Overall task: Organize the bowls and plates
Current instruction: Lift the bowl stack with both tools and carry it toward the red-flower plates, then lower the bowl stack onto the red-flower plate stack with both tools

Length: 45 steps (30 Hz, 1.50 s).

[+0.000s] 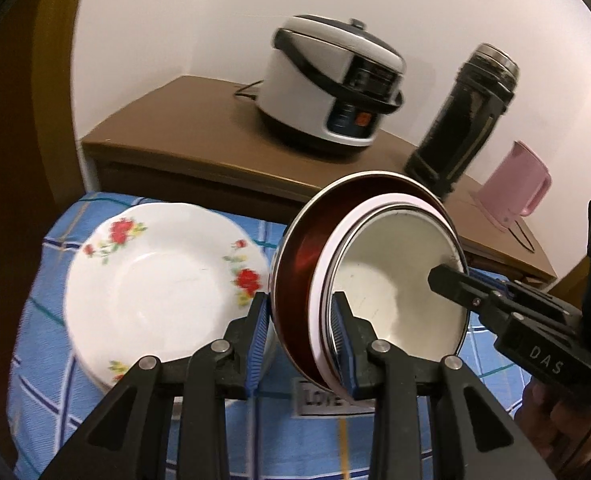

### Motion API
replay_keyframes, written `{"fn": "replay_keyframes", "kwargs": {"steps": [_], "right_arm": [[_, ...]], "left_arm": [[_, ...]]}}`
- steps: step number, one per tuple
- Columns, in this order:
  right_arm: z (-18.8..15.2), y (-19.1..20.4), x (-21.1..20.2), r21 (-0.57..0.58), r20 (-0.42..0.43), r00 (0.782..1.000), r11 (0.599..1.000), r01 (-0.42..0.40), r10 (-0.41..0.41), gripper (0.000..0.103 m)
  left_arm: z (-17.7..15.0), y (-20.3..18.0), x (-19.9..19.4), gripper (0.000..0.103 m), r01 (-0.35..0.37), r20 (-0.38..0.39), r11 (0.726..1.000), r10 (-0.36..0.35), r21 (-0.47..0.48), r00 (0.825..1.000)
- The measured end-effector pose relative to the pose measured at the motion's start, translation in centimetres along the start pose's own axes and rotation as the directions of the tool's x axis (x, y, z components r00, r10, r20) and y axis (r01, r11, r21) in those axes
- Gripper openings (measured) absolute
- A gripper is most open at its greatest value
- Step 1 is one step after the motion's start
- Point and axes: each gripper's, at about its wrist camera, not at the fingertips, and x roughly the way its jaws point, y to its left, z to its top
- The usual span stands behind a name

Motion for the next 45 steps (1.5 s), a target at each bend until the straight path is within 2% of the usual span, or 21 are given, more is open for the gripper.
{"fn": "replay_keyframes", "kwargs": {"steps": [10,21,36,45], "right_arm": [[1.3,3.6,1.9,-0.076,-0.027,0.998,0.995,-0.058,0.056,0.018],[2.0,5.9,3.2,-0.126,-0.047,0.995,0.987,-0.095,0.090,0.018],[2.3,8.0,4.2,-0.165,-0.066,0.992,0.979,-0.115,0.106,0.018],[2.4,8.8,5.5,-0.192,-0.099,0.991,0.976,-0.106,0.088,0.018]], "left_arm": [[-0.1,3.3,-1.3,0.034,-0.075,0.006,0.996,0.075,-0.050,0.997],[-0.3,5.6,-1.9,0.034,-0.113,-0.005,0.989,0.113,-0.094,0.994],[-0.4,6.9,-2.5,0.034,-0.152,-0.010,0.982,0.151,-0.117,0.988],[-0.5,7.8,-1.8,0.034,-0.151,-0.047,0.980,0.146,-0.129,0.988]]}}
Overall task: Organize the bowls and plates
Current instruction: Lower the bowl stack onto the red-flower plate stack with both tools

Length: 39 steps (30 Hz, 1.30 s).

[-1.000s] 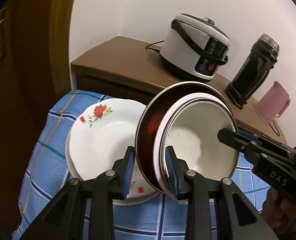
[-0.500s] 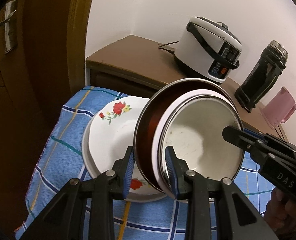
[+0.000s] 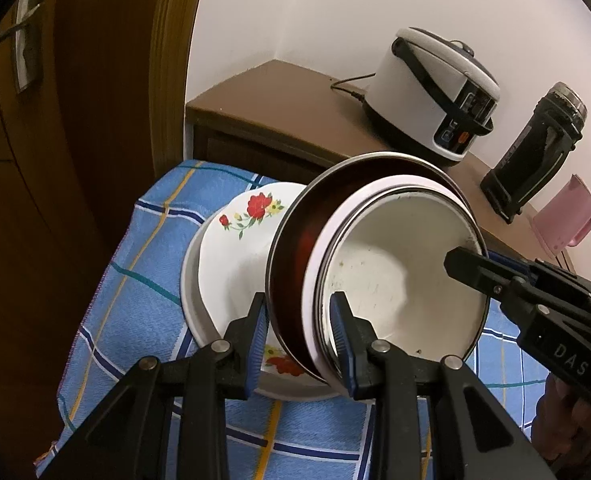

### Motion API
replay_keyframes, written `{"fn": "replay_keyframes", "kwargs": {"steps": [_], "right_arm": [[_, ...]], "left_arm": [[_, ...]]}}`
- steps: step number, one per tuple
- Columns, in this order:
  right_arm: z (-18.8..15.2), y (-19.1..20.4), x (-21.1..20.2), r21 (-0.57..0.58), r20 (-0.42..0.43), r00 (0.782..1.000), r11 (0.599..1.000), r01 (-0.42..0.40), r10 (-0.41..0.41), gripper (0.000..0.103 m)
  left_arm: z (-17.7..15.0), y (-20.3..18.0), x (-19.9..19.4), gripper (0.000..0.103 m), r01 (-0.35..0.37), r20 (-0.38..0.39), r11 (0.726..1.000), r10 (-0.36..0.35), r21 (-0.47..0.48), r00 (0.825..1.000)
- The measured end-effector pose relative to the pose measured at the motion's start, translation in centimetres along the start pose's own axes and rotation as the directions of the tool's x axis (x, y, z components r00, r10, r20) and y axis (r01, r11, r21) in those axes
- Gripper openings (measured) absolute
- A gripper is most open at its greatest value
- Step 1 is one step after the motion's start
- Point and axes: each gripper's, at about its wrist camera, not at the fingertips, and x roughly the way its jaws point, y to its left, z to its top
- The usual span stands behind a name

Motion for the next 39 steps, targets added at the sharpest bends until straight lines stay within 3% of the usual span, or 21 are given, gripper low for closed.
{"fn": "replay_keyframes", "kwargs": {"steps": [29,39], "right_arm": [[0.2,-1.9,3.9,0.098,-0.071,0.996,0.994,-0.045,0.052,0.019],[1.6,-2.9,5.6,0.151,-0.111,0.988,0.984,-0.094,0.111,0.023]], "left_arm": [[1.7,0.4,2.3,0.034,-0.017,-0.072,0.999,0.019,0.029,0.997],[3.2,1.4,2.7,0.034,0.035,-0.112,0.999,-0.036,-0.011,0.993]]}}
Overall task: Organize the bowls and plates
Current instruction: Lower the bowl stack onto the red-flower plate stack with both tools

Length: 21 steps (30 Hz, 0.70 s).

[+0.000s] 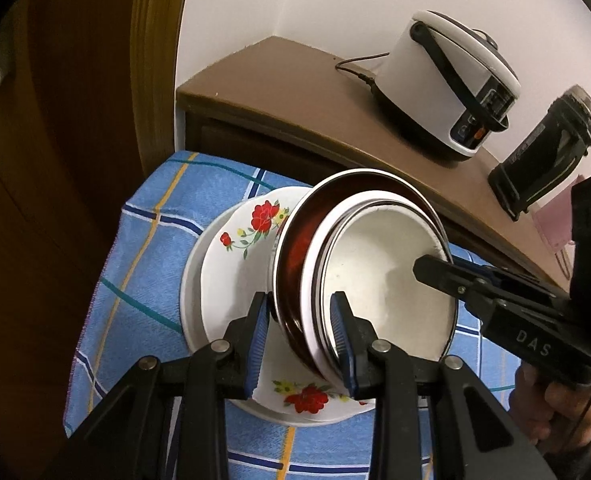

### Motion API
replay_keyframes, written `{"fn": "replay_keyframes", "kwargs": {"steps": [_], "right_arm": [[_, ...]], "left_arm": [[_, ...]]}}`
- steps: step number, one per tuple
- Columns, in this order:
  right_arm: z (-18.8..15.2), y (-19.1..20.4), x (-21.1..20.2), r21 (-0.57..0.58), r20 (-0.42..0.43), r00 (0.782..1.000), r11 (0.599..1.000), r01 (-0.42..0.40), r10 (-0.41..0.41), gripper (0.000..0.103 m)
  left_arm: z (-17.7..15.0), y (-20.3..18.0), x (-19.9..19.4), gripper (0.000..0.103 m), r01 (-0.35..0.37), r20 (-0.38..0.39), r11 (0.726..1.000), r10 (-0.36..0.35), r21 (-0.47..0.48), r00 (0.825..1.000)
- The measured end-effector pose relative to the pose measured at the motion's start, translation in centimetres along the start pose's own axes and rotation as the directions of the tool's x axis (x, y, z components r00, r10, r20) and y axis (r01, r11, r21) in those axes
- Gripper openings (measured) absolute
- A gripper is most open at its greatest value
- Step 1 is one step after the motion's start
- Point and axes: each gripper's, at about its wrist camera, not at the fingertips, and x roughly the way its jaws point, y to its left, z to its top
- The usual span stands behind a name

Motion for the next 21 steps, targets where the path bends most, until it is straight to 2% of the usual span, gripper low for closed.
{"fn": "replay_keyframes", "kwargs": {"steps": [10,17,21], "right_arm": [[1.9,0.2,1.9,0.016,-0.056,0.998,0.999,-0.029,0.030,0.025],[2.2,-0.4,3.0,0.033,-0.078,0.997,0.999,-0.026,0.028,0.025],[2.3,-0.7,3.2,0.027,-0.108,0.993,0.998,-0.051,0.053,0.025]], "left_arm": [[1.1,0.8,0.5,0.037,0.030,-0.004,0.998,-0.030,-0.048,1.000],[1.6,0.6,0.7,0.041,0.053,-0.038,0.996,-0.056,-0.065,0.998],[1.0,0.6,0.2,0.041,0.082,-0.060,0.993,-0.087,-0.081,0.994]]}}
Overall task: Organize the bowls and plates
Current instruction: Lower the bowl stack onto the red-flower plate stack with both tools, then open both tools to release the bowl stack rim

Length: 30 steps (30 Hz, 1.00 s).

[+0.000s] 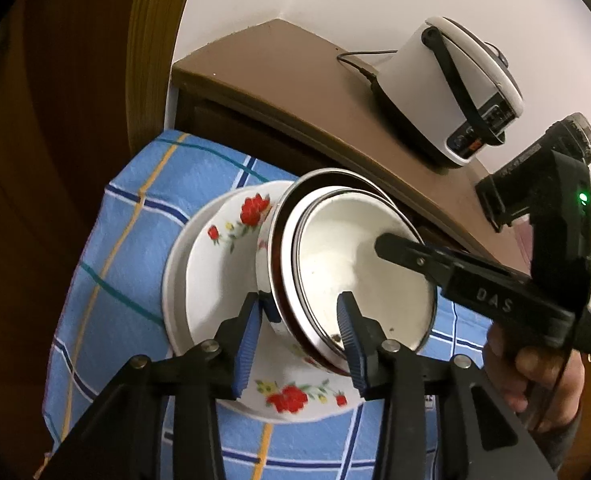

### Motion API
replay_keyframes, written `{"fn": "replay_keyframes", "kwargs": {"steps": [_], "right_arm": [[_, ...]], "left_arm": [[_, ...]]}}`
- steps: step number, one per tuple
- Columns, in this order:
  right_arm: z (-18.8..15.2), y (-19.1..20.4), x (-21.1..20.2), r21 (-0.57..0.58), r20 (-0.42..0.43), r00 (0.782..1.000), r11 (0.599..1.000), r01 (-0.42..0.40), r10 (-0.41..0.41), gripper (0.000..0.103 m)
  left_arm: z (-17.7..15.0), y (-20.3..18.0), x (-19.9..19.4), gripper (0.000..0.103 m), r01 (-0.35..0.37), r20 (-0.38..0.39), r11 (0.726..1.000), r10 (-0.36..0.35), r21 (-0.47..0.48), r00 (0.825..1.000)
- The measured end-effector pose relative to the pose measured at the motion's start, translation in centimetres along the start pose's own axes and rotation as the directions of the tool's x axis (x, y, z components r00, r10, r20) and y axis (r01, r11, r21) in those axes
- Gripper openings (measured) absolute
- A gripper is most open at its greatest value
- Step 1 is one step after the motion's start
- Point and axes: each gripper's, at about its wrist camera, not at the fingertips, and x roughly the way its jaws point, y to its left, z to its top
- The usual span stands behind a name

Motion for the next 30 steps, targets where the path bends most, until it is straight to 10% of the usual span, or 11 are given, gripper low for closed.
{"fn": "replay_keyframes", "kwargs": {"steps": [10,16,20,30], "right_arm": [[-0.8,0.4,-0.3,-0.033,0.005,1.000,0.999,0.020,-0.020,0.024],[-1.1,0.2,-0.6,-0.022,0.048,0.999,1.000,-0.006,0.007,0.028],[-2.0,0.0,-2.3,-0.019,0.146,0.988,0.998,0.058,-0.054,0.050],[-6.5,0.4,-9.2,-0.006,0.425,0.869,0.959,0.283,-0.254,0.066]], "left_arm": [[-1.1,0.4,0.1,0.044,0.027,0.003,1.000,-0.027,-0.009,1.000],[-1.4,-0.5,-0.5,0.044,-0.075,0.087,0.995,0.069,0.066,0.994],[-1.9,-1.3,-2.3,0.046,-0.182,0.224,0.977,0.154,0.112,0.962],[-3.1,-4.0,-5.8,0.066,-0.255,0.419,0.951,0.163,0.173,0.893]]}}
